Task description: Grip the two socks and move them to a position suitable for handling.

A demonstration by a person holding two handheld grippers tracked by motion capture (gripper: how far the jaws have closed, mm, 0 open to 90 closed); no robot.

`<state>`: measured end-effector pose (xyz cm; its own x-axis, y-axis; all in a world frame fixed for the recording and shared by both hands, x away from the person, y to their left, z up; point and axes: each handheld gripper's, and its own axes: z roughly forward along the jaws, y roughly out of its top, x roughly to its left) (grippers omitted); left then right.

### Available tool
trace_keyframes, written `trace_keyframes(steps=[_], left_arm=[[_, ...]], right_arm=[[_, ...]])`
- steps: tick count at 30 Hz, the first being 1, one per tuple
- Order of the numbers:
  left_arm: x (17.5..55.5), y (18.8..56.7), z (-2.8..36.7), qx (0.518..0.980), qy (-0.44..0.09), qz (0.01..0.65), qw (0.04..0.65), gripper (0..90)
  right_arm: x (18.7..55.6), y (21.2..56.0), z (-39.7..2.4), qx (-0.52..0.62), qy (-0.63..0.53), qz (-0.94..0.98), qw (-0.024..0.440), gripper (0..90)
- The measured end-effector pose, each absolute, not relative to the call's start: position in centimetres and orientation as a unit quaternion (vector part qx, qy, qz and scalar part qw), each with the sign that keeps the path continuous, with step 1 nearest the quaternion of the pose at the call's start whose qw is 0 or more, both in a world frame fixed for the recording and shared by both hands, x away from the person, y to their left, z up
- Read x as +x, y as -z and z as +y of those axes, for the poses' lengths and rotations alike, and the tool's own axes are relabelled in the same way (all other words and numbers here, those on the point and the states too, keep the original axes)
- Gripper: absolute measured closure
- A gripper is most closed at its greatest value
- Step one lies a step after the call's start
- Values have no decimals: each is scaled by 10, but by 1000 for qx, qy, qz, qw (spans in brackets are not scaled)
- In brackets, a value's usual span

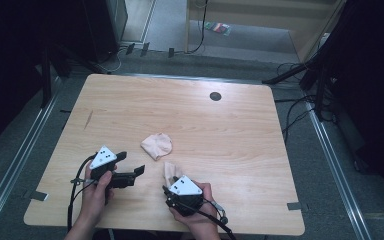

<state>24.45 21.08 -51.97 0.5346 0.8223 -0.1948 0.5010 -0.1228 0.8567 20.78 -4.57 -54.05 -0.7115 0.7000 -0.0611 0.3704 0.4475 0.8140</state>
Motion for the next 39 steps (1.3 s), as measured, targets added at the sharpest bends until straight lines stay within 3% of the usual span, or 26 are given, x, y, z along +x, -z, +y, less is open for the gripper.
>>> trace_keyframes(steps=[6, 14, 22, 31, 39], left_arm=[[245, 520, 212, 728, -165, 454, 486, 132], [245, 521, 211, 730, -166, 454, 483, 133], [245, 522, 209, 733, -164, 452, 480, 132], [246, 524, 208, 736, -161, 450, 478, 133], [246, 525, 204, 741, -159, 446, 476, 133]], right_arm=[[213, 534, -53, 327, -451, 818, 145, 388], [231, 528, -87, 400, -475, 770, 146, 581], [231, 546, -76, 440, -415, 785, 137, 529], [227, 541, -78, 429, -412, 791, 141, 849], [228, 519, -94, 410, -444, 785, 138, 900]])
